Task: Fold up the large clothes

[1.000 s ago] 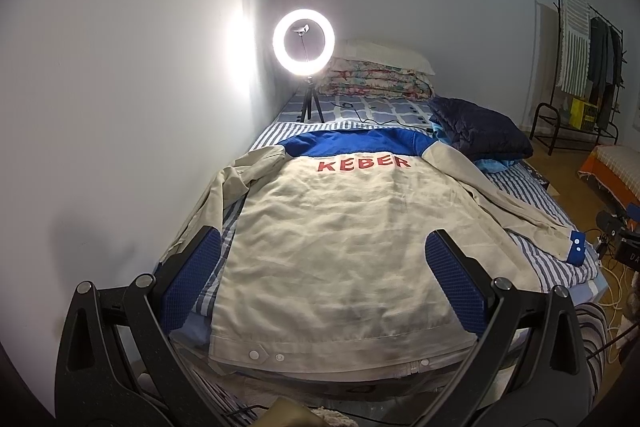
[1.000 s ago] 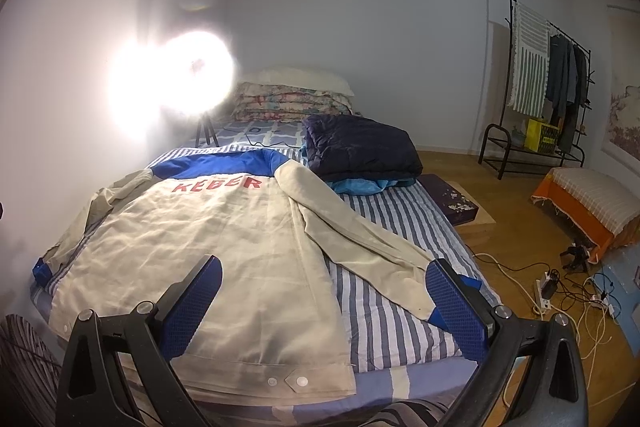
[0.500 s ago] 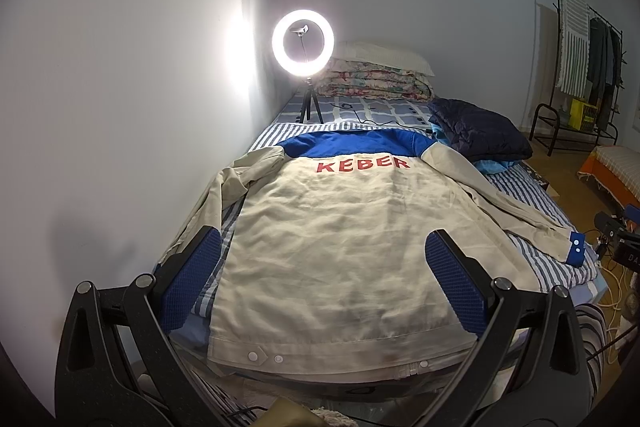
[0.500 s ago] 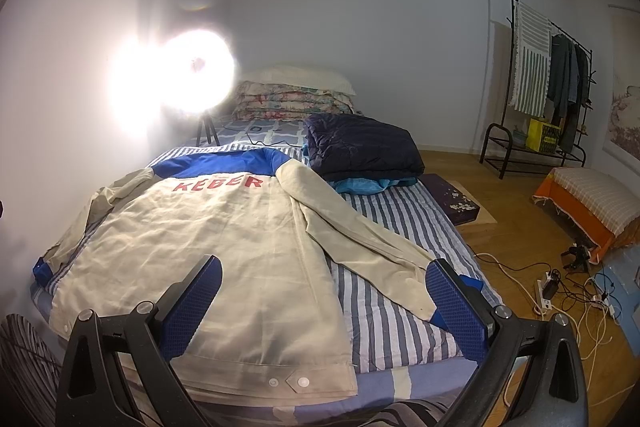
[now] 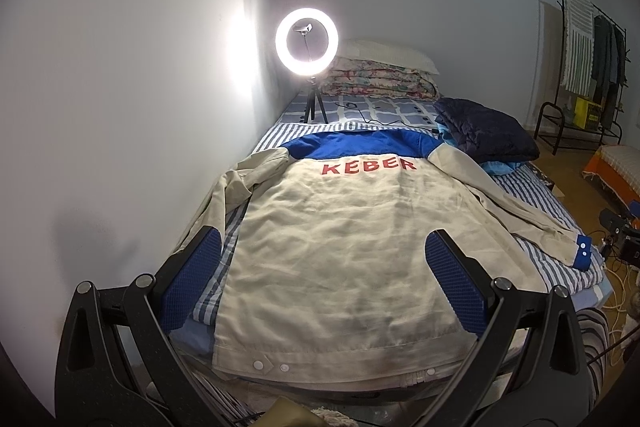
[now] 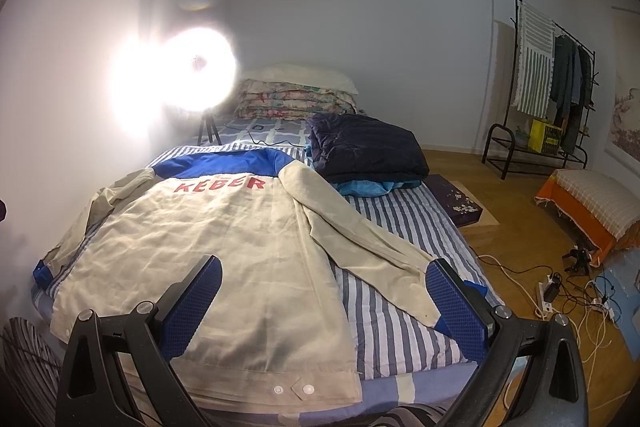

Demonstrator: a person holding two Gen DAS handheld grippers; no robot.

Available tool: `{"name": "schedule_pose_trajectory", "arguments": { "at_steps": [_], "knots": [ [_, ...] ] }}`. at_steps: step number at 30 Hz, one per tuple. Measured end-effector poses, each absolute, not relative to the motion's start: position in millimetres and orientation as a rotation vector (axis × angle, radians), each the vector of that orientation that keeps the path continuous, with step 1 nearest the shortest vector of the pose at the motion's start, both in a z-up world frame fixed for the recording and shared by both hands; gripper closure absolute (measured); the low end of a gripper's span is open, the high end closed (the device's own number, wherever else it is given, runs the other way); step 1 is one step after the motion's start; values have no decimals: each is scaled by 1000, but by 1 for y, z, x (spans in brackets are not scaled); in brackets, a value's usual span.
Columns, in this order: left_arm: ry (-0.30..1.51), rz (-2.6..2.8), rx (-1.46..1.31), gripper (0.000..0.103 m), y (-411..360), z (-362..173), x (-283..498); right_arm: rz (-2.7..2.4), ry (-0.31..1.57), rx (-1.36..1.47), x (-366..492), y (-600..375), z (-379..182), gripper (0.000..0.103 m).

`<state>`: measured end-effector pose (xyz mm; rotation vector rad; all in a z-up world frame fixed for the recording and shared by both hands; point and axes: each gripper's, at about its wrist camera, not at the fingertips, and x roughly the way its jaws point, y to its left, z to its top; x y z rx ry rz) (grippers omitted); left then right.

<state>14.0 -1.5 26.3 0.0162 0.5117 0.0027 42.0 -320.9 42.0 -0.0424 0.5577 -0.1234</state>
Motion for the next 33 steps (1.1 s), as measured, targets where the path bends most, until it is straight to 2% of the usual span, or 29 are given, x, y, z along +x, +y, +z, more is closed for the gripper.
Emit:
{"name": "schedule_pose_trajectory", "arguments": {
  "at_steps": [11, 21, 26, 28, 31, 33],
  "knots": [
    [516, 33, 24, 0, 14, 22, 27, -99, 531, -63, 60, -305, 66, 0],
    [521, 63, 27, 1, 34, 8, 39, -36, 556, -82, 84, -276, 58, 0],
    [510, 80, 25, 8, 46, -4, 40, 46, 553, -95, 102, -248, 52, 0],
    [515, 77, -10, 15, 57, -9, 39, 106, 554, -108, 114, -230, 47, 0],
    [524, 66, -59, 23, 73, -16, 31, 218, 567, -144, 136, -194, 37, 9],
    [530, 69, -74, 30, 83, -17, 25, 300, 583, -165, 151, -168, 29, 19]
  ]
}}
